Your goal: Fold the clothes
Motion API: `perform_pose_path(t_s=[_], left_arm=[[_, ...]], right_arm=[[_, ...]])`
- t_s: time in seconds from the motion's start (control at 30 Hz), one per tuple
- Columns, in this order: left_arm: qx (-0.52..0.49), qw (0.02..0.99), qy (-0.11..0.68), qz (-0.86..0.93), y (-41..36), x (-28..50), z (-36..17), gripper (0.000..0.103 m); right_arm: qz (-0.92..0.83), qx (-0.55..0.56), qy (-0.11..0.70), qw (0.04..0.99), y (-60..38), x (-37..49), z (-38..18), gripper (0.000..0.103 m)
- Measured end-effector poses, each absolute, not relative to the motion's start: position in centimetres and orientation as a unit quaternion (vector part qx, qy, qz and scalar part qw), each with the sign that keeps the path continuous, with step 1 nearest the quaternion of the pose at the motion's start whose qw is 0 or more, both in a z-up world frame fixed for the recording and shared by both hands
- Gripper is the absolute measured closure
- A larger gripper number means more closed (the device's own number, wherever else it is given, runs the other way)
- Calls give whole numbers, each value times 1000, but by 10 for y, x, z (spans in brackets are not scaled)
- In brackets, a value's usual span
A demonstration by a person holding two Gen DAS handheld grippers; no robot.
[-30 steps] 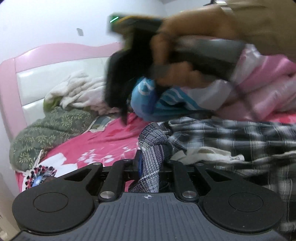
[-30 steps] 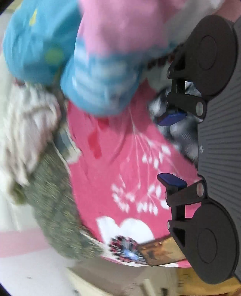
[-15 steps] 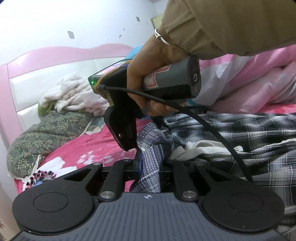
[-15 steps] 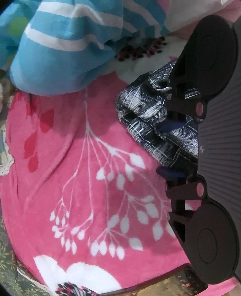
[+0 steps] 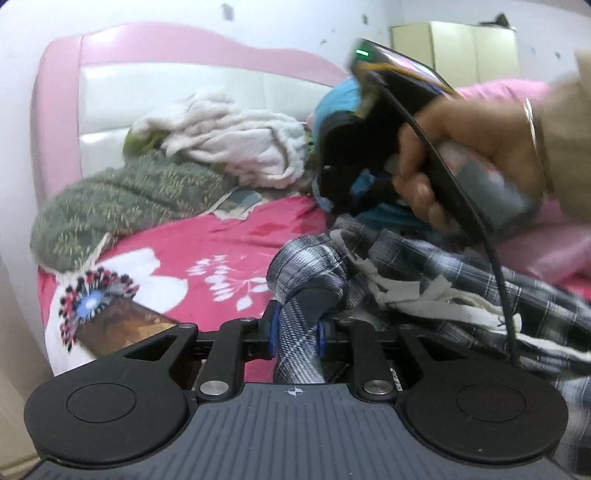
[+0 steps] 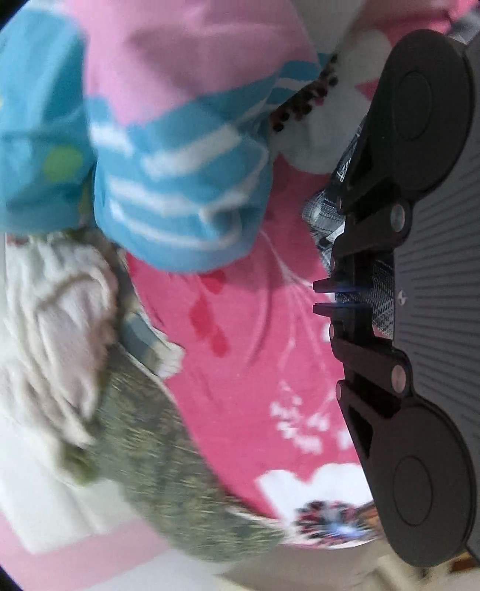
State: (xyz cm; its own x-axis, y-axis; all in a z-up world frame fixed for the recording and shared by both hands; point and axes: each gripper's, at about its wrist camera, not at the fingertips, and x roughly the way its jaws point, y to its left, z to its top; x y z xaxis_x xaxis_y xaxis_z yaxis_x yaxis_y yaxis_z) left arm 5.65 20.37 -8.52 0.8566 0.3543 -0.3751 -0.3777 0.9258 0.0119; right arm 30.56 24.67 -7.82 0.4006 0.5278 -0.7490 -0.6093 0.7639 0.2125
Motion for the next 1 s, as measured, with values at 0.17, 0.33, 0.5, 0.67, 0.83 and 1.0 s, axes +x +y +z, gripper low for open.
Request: perform_pose_path(t_s=[0.17, 0.33, 0.5, 0.67, 0.83, 1.0], left_arm=[[-26, 963, 196, 182, 200, 60, -87, 75], [-12, 966, 198, 163, 197, 62, -90, 75], [-25, 967, 214, 133, 198, 64, -93, 77], [-39, 967, 230, 103, 200, 65, -96, 78], [-77, 961, 255, 71, 206, 68, -100, 78], [-110, 958, 254, 70, 212, 67, -100, 78]], right_arm=[[320, -44, 436, 840, 253, 322, -109, 97], [314, -48, 444, 838, 251, 317, -100, 82], [391, -77, 414, 818, 239, 279, -63, 76], [433, -210, 357, 801, 227, 216, -55, 75], [402, -262, 325, 815, 190, 182, -68, 68], [413, -269, 324, 807, 175, 171, -81, 62]])
